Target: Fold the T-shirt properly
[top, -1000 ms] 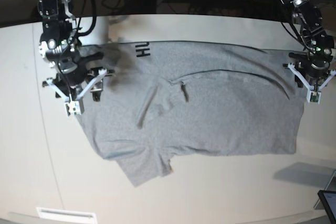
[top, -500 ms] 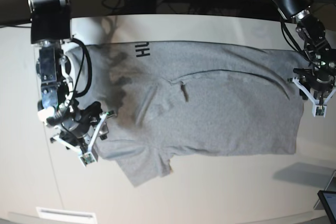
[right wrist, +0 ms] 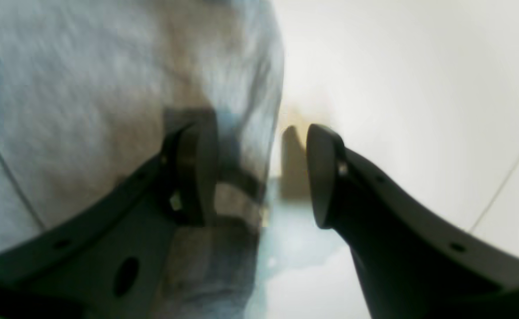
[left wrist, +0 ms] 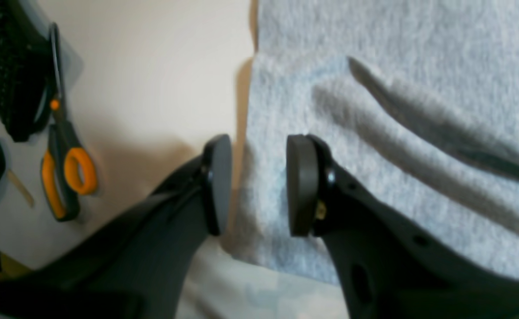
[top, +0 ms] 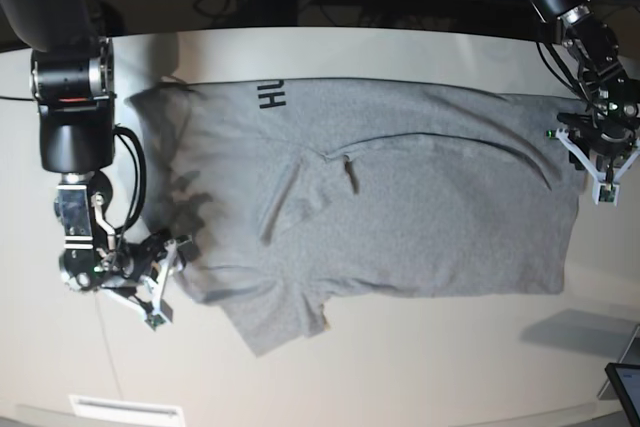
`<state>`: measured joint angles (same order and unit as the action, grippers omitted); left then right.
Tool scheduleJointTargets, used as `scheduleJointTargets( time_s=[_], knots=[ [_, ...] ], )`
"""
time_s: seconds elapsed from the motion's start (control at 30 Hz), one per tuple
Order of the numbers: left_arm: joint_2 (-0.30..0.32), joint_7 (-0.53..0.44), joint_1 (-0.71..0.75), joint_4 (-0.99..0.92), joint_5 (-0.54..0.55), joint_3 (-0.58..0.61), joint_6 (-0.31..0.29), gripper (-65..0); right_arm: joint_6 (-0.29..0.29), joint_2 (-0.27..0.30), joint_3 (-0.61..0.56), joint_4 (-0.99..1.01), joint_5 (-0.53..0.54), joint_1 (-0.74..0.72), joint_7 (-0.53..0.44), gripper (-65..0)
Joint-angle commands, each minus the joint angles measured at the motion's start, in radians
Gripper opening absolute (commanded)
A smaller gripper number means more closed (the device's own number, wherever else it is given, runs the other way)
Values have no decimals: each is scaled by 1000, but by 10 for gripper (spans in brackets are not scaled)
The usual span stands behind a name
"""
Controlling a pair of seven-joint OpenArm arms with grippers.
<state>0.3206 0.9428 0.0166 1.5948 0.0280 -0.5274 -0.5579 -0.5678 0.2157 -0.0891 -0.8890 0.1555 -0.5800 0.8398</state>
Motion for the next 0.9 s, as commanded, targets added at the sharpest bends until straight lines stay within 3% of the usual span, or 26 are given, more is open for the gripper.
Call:
scheduleJointTargets(
  time_s=[0.0,0.17,0.27,0.43,0.63,0.73,0.87],
  knots=[
    [19,-18,-16,20,3,-4,3,-435,-14,4,24,3,13,-44,-24,-337],
    [18,-18,-22,20,3,-4,3,-435,-76,4,110,27,13,-44,-20,-337],
    [16,-18,-23,20,3,-3,3,-435,-70,11,108,8,8,-42,-21,-344],
    [13,-18,-23,19,3,3,3,-435,73,66,32,-206,6,15,-15,-344],
    [10,-20,-23,17,3,5,3,-435,257,75,-127,-563,6,257,51,-344],
    [10,-20,-25,11,3,5,3,-435,272,50,-134,-609,8,343,25,-340],
    [10,-20,-23,11,3,5,3,-435,269,38,-77,-580,8,311,8,-340]
  ],
)
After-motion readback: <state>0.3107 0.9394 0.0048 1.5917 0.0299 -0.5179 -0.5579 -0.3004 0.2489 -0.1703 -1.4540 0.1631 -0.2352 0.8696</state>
